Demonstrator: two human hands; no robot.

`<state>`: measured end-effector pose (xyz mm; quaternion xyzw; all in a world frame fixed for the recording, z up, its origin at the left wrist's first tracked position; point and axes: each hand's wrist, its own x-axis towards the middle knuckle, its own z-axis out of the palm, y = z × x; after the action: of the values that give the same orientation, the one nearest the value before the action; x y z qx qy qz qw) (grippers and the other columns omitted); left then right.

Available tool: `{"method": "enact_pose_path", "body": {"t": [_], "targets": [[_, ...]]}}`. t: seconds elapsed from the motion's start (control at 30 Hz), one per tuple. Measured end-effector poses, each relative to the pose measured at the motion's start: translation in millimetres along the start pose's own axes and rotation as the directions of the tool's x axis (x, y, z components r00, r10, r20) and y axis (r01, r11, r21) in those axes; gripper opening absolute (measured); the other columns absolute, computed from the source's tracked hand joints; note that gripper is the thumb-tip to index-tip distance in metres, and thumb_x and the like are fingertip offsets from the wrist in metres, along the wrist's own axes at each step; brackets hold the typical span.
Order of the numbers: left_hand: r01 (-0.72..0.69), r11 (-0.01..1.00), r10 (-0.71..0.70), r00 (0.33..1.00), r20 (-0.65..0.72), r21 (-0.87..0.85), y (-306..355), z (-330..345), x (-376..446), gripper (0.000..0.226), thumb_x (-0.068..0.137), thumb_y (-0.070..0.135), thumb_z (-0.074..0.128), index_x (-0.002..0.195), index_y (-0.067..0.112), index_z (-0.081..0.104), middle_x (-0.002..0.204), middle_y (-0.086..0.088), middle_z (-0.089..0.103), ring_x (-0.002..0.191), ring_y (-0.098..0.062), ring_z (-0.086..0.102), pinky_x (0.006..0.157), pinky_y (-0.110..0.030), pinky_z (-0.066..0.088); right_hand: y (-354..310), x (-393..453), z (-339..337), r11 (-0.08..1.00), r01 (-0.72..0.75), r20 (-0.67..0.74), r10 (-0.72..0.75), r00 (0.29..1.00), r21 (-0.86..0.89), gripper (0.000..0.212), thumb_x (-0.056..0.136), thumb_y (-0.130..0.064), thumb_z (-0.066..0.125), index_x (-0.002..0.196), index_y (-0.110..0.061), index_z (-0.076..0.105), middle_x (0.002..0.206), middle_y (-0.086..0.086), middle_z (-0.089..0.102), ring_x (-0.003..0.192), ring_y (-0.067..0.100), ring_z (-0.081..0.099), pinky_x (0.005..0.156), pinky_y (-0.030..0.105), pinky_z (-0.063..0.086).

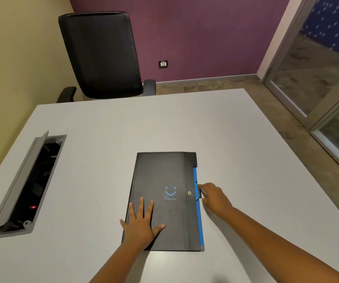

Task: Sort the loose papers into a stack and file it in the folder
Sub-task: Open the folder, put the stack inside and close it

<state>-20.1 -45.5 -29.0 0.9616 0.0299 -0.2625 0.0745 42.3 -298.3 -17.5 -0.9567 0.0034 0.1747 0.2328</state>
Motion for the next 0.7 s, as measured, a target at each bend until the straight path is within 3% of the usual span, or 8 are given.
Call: {"method": "enact_pose_path", "body": {"t": [0.2, 0.33, 0.47, 0.57, 0.7], "targets": [[-0.009, 1.000, 0.009, 1.000, -0.009, -0.027, 0, 2, 2, 0.129, 0.026, 0.090, -0.026, 0.144, 0.037, -0.014, 0.156, 0.002, -0.022, 0.143, -0.033, -0.020, 0.107, -0.067, 0.012, -8, 10, 6, 0.981, 0.061, -0.001, -0.062, 0.998, -0.182, 0.050, 0.093, -0.014, 0.053, 0.140, -0.015, 0.039, 0.135, 0.007, 0.046, 0.116, 0.023, 0.049, 0.096, 0.028, 0.045], [-0.014, 1.000, 0.013, 1.000, -0.014, -0.027, 1, 2, 1, 0.130, 0.026, 0.089, -0.026, 0.144, 0.036, -0.014, 0.156, 0.000, -0.022, 0.142, -0.034, -0.020, 0.107, -0.067, 0.011, -6, 12, 6, 0.954, 0.113, 0.027, -0.110, 0.994, -0.279, 0.044, 0.095, -0.017, 0.049, 0.138, -0.012, 0.040, 0.129, 0.008, 0.049, 0.110, 0.021, 0.053, 0.089, 0.027, 0.047], [-0.013, 0.999, 0.012, 1.000, -0.021, -0.035, 1, 0, 0, 0.129, 0.027, 0.089, -0.026, 0.144, 0.034, -0.015, 0.156, 0.001, -0.022, 0.142, -0.033, -0.020, 0.108, -0.067, 0.011, -8, 11, 10, 0.941, 0.086, 0.040, -0.077, 0.996, -0.328, 0.036, 0.094, -0.009, 0.050, 0.129, -0.006, 0.045, 0.122, 0.012, 0.051, 0.103, 0.022, 0.058, 0.082, 0.024, 0.046], [0.004, 0.998, -0.006, 0.999, -0.036, -0.058, 2, -1, -1, 0.131, 0.028, 0.089, -0.028, 0.144, 0.029, -0.016, 0.156, 0.003, -0.021, 0.143, -0.030, -0.019, 0.109, -0.065, 0.010, -15, 13, 2, 0.979, 0.038, 0.018, -0.036, 0.999, -0.203, 0.026, 0.094, -0.014, 0.046, 0.118, -0.004, 0.052, 0.106, 0.011, 0.054, 0.092, 0.024, 0.060, 0.068, 0.024, 0.040], [0.008, 0.996, -0.014, 0.998, -0.061, -0.089, 4, 0, -1, 0.128, 0.032, 0.089, -0.027, 0.144, 0.028, -0.018, 0.155, 0.005, -0.022, 0.143, -0.028, -0.019, 0.109, -0.065, 0.009, -19, 7, -9, 0.992, -0.030, -0.056, 0.038, 0.998, 0.125, 0.033, 0.097, -0.031, 0.042, 0.120, -0.007, 0.045, 0.097, 0.012, 0.064, 0.073, 0.017, 0.056, 0.058, 0.022, 0.041]]}}
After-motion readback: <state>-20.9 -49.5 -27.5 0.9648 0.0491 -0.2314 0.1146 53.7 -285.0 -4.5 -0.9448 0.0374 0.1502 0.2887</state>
